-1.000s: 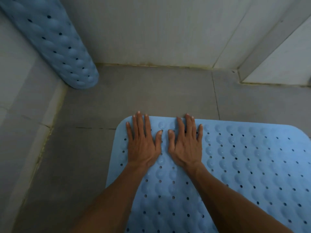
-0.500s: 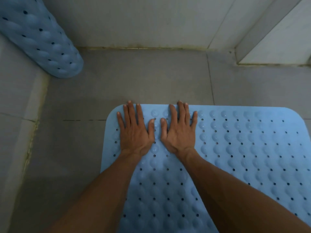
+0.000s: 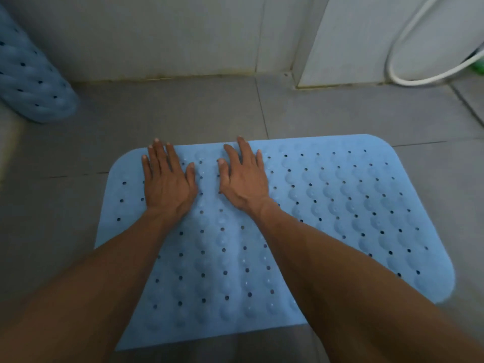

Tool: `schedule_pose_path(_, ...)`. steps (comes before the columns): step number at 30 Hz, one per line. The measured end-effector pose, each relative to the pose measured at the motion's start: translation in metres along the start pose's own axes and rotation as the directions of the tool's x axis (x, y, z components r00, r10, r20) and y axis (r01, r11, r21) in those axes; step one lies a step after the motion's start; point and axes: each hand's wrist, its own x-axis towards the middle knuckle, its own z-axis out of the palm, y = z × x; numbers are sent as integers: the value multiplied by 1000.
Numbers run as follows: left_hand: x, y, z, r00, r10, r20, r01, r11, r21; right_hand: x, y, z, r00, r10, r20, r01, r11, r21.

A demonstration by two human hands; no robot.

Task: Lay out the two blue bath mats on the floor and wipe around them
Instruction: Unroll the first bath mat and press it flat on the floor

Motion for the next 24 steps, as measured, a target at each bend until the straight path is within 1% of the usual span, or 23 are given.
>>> schedule_pose_path(2, -5, 39, -1, 1000, 13, -6, -14, 998, -59, -9, 42, -21, 997, 41, -61, -46, 996, -75)
schedule_pose_path(4, -10, 87, 1, 999, 46, -18, -48, 992, -116, -17, 92, -46, 983, 69, -171, -91, 988, -123)
schedule_pose_path(5, -12, 111, 2, 997, 67, -23, -70, 987, -142, -19, 117, -59, 977, 78, -201, -108, 984, -143)
schedule_pose_path(9, -7, 198, 12, 992, 118, -40, -124, 965, -231, -16, 197, -108, 974, 113, -196, -157, 961, -226)
schedule_pose_path(12, -2, 245, 26, 995, 104, -7, -102, 958, -269, -6, 229, -124, 972, 138, -192, -175, 965, -196)
schedule_pose_path(14, 0, 258, 37, 995, 96, 12, -90, 964, -249, 2, 239, -122, 973, 150, -175, -181, 968, -177)
schedule_pose_path(17, 5, 258, 45, 998, 64, 11, -61, 979, -195, 9, 243, -120, 979, 103, -178, -139, 969, -206)
schedule_pose_path(19, 6, 257, 45, 997, 71, 11, -68, 982, -178, 12, 244, -119, 979, 105, -172, -141, 967, -210)
schedule_pose_path(22, 5, 261, 41, 997, 73, 7, -70, 981, -179, 18, 241, -119, 959, 164, -230, -207, 962, -176)
schedule_pose_path(24, 4, 263, 39, 998, 68, 12, -64, 978, -198, 20, 237, -119, 943, 170, -286, -230, 954, -193)
